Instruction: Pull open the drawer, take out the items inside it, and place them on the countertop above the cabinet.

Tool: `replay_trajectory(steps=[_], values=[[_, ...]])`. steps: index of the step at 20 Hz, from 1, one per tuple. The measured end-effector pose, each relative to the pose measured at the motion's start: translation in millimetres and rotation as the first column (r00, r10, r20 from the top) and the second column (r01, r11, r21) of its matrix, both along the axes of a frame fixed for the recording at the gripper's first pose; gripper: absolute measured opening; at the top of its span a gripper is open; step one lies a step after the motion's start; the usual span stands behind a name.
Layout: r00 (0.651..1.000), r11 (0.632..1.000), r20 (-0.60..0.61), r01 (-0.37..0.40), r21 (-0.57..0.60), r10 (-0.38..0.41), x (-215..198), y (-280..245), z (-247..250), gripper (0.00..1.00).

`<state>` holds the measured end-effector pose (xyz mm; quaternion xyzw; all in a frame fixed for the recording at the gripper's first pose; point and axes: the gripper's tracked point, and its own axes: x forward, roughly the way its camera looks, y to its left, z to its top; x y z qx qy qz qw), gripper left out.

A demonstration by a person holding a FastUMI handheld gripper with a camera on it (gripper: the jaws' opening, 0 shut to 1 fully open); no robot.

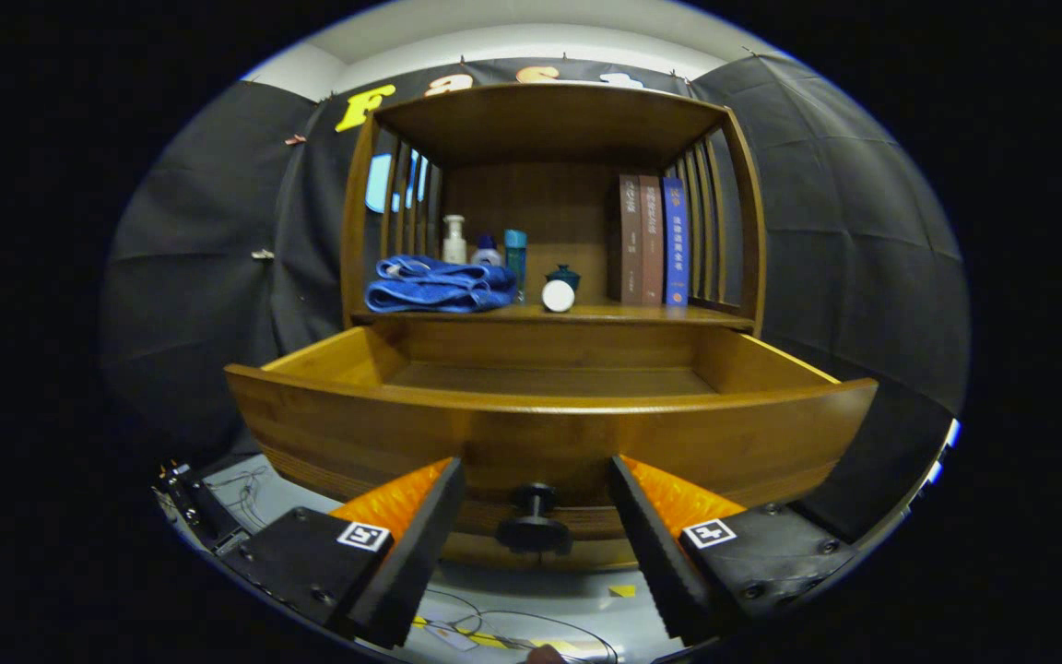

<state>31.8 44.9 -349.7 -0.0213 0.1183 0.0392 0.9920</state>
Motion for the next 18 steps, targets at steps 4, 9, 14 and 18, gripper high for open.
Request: replay_trajectory(steps=[4, 9, 14, 18], values=[[0.999, 0.999, 0.011, 0.042, 0.003, -0.042, 6, -1, -6, 0.99], [0.999, 0.999, 0.022, 0.040, 0.020, -0.040, 23, 0, -6, 1.00], [0.999, 0.999, 0.030, 0.040, 0.003, -0.040, 62, 2, -1, 1.00], [0.999, 0.999, 0.012, 0.046, 0.017, -0.046, 99, 6, -2, 1.00]])
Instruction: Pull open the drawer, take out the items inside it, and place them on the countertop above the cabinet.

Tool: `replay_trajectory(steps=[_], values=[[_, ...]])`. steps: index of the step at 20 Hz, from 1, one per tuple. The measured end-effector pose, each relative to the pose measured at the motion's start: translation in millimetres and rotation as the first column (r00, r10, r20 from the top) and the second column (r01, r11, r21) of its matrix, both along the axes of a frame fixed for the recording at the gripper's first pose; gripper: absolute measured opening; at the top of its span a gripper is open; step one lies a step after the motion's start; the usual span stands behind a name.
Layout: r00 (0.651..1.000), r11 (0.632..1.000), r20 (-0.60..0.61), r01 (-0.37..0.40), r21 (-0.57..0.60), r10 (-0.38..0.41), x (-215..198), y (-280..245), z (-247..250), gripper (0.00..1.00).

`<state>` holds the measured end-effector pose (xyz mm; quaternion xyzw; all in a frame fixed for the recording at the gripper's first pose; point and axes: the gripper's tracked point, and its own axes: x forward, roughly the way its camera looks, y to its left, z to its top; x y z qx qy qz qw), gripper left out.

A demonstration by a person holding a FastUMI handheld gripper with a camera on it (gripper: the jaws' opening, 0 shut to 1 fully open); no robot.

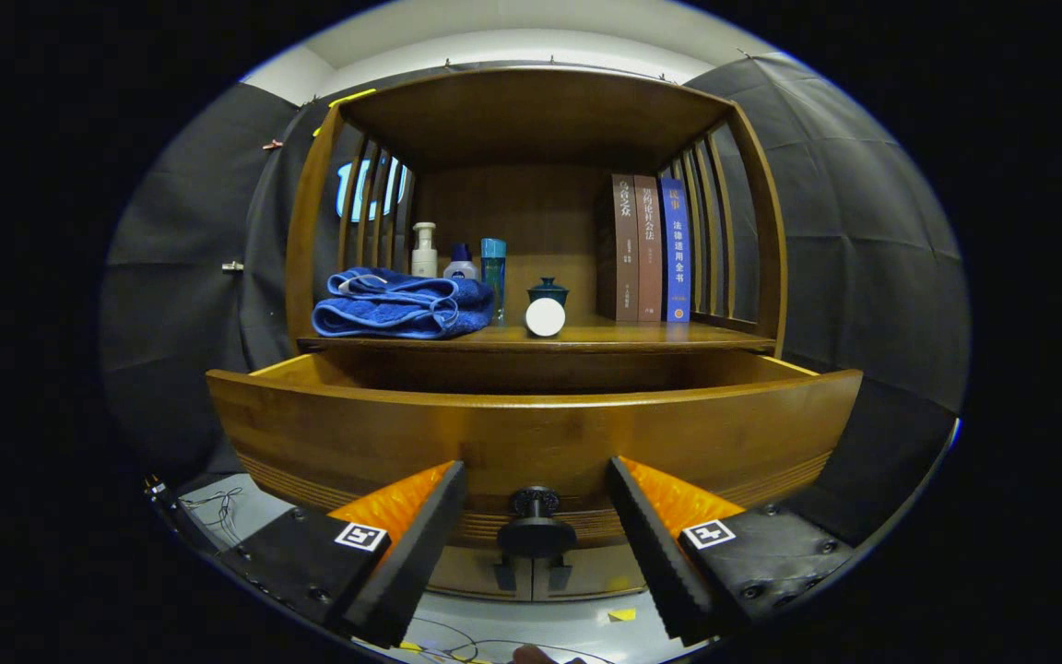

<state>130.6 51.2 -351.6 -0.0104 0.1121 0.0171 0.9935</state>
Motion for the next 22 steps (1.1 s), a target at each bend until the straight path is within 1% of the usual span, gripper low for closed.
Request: replay_trajectory(steps=[6, 13, 16, 20, 22], values=[[1.000, 1.000, -0.002, -0.001, -0.005, 0.001, 55, 2, -5, 1.00], [1.000, 1.000, 0.001, 0.001, -0.001, -0.001, 100, 5, -9, 1.00], [1.000, 1.000, 0.016, 0.010, -0.008, -0.009, 104, 4, -7, 1.00], [0.999, 1.000, 0.032, -0.013, 0.022, 0.013, 100, 5, 5, 0.99], [0.999, 1.000, 0.031, -0.018, 0.017, 0.018, 99, 3, 15, 0.99]])
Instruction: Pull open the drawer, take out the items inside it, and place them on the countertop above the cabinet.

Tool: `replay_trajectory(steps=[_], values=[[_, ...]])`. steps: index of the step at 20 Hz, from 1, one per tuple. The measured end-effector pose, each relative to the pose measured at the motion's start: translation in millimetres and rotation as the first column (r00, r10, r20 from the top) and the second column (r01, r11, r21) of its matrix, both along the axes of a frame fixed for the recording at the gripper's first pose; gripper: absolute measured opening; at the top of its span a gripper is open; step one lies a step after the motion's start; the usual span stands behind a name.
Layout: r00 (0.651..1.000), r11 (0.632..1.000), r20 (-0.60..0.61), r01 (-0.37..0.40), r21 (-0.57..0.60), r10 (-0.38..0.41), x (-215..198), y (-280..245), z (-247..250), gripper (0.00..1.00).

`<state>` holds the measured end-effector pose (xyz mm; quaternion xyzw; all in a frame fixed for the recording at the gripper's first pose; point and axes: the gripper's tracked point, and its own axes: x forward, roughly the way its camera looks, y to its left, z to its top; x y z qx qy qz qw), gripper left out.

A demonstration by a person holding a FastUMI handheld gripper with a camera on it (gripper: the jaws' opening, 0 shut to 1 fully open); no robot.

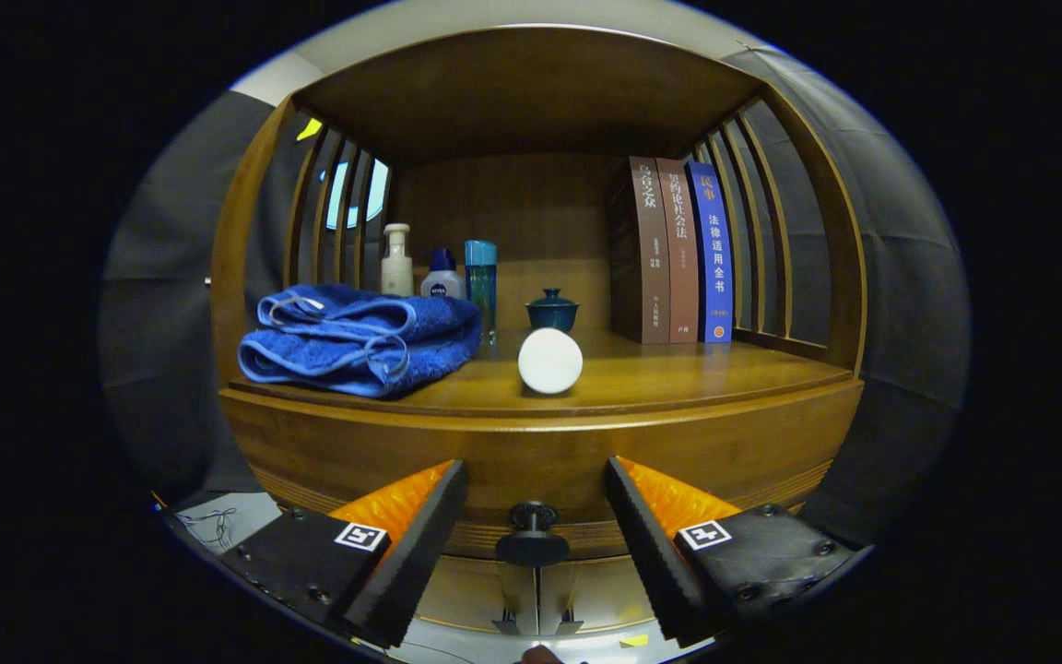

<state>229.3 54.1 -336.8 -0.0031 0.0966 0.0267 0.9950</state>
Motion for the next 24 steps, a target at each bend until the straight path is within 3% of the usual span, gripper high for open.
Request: replay_trajectory(steps=[5, 13, 18, 24], values=[[0.999, 0.999, 0.035, -0.014, -0.033, 0.015, -25, 0, 42, 0.99], [0.997, 0.997, 0.043, -0.058, -0.059, 0.060, -101, 10, 102, 0.99], [0.994, 0.995, 0.065, -0.092, -0.026, 0.093, -152, 17, 140, 0.99], [0.993, 0.997, 0.089, -0.081, 0.017, 0.079, -203, 7, 186, 0.99]])
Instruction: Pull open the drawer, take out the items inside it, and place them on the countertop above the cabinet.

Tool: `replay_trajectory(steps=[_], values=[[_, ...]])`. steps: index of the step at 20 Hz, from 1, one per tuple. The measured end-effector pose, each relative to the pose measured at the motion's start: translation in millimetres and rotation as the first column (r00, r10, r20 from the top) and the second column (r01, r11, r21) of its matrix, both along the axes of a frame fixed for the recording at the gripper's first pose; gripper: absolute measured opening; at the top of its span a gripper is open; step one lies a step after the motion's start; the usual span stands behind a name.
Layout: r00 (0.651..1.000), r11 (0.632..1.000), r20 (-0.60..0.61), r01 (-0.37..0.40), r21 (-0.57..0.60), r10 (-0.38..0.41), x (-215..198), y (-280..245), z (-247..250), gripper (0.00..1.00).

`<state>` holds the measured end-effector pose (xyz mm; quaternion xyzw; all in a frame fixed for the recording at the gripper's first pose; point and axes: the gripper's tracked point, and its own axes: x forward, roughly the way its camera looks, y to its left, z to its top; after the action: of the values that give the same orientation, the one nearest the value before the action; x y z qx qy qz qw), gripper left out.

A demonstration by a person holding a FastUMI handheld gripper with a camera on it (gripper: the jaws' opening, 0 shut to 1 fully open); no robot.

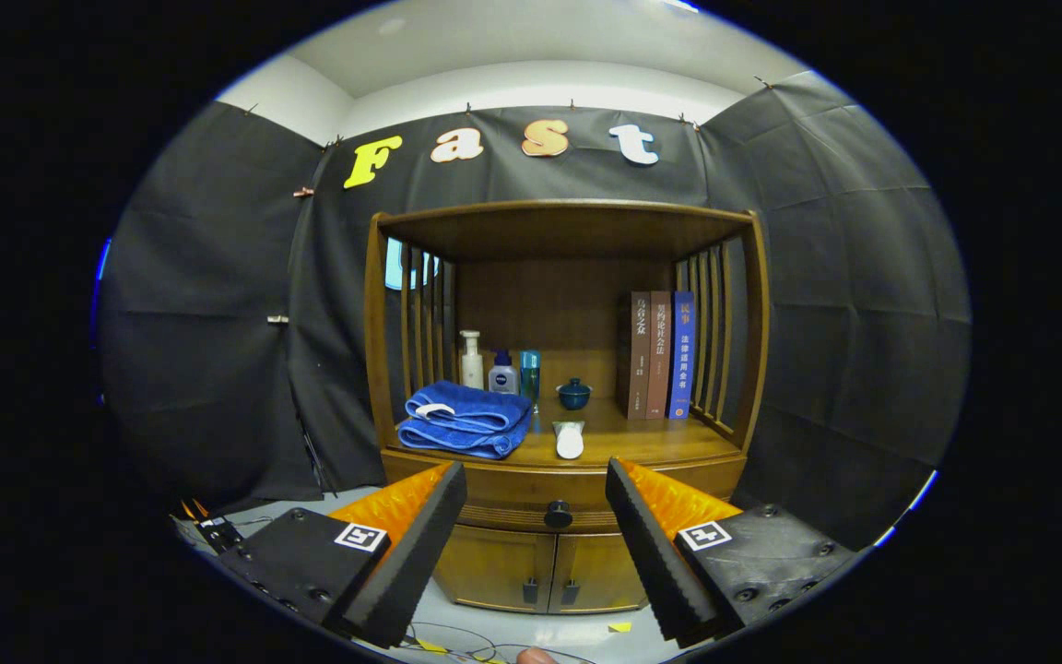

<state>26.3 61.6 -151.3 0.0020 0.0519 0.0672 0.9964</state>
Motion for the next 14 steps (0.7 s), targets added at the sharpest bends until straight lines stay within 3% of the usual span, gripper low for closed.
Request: replay_trajectory(steps=[14], values=[[0.999, 0.998, 0.054, -0.003, 0.059, -0.001, -83, -27, 89, 0.99]])
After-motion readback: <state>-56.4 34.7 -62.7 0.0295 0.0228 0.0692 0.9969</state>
